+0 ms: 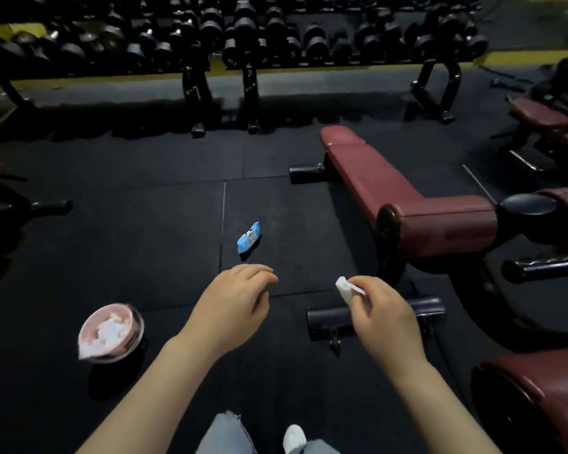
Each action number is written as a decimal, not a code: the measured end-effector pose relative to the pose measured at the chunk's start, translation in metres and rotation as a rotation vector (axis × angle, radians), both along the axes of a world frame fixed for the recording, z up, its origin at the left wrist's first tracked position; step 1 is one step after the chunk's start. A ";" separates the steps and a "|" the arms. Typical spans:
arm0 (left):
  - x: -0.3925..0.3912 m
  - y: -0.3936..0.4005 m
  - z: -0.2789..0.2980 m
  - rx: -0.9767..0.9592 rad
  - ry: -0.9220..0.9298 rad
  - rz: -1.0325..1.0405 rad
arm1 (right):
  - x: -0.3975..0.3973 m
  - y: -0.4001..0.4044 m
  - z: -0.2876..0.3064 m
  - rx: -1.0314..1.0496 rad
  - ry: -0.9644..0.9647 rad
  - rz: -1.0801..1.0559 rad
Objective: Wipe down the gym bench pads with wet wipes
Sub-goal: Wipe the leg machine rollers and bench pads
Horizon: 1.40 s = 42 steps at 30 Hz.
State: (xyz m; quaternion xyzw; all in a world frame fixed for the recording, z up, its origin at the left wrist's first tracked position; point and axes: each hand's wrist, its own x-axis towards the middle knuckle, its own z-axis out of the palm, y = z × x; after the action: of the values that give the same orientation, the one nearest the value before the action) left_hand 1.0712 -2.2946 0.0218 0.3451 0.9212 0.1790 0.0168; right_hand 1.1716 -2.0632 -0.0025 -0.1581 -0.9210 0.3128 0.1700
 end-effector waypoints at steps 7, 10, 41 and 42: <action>-0.106 0.042 -0.007 0.029 0.013 -0.266 | -0.046 0.008 -0.007 -0.011 -0.020 -0.202; -0.149 0.060 -0.008 0.023 0.007 -0.440 | -0.058 0.008 -0.005 -0.108 -0.035 -0.376; -0.209 0.332 0.019 0.038 -0.189 -1.095 | -0.109 0.203 -0.003 0.057 0.294 -1.120; -0.209 0.338 0.018 0.036 -0.217 -1.083 | -0.112 0.197 -0.007 0.077 0.324 -1.095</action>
State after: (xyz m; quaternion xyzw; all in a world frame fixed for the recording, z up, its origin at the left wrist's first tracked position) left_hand 0.8625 -1.9562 0.0402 0.7494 0.6018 0.1949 0.1954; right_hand 1.0596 -1.8663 -0.0093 -0.5558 -0.6779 0.1655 0.4518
